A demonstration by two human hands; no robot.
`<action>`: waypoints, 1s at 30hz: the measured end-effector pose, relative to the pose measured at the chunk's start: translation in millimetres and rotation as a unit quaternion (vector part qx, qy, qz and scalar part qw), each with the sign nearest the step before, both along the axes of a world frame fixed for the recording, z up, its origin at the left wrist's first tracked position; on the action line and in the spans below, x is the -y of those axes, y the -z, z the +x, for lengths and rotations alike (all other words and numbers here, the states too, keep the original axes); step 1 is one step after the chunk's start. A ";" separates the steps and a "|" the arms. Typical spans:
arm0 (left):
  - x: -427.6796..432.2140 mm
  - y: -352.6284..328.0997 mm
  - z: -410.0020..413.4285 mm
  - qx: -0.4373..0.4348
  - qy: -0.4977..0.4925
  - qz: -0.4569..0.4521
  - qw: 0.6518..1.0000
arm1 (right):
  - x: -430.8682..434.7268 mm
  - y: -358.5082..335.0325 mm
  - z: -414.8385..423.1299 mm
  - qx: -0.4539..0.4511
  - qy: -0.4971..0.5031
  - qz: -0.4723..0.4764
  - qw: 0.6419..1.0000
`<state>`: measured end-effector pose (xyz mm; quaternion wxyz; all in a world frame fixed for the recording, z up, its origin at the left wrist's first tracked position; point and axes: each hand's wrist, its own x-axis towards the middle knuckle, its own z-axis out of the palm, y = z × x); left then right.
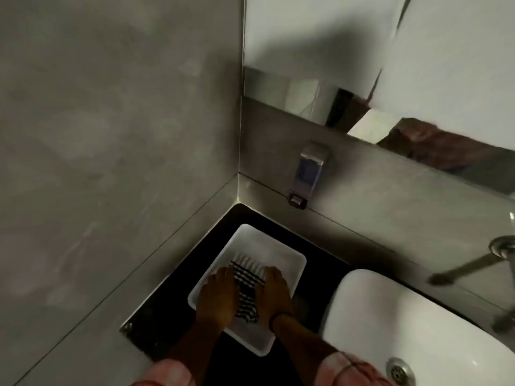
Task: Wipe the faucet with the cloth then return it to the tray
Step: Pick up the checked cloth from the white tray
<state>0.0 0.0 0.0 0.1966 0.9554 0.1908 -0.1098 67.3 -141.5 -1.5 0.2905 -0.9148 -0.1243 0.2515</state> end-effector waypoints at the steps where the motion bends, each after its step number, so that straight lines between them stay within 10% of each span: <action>1: -1.3 3.7 8.1 -0.037 -0.004 0.005 0.999 | -3.4 6.6 7.3 0.000 -0.011 -0.006 1.000; 10: -1.6 38.7 51.0 -0.151 -0.064 0.069 0.984 | -33.9 46.1 72.2 0.017 -0.160 -0.176 0.971; 15: -9.4 61.4 60.5 -0.079 -0.161 -0.055 0.982 | -36.4 52.0 91.8 -0.047 -0.142 -0.166 0.975; 23: -31.1 -0.3 57.1 0.050 -0.092 -0.255 0.961 | -3.4 -20.7 99.2 -0.076 -0.135 0.001 0.988; 30: 7.2 -105.3 56.3 0.123 0.159 -0.266 0.943 | 78.9 -118.7 40.1 -0.164 -0.082 0.177 0.967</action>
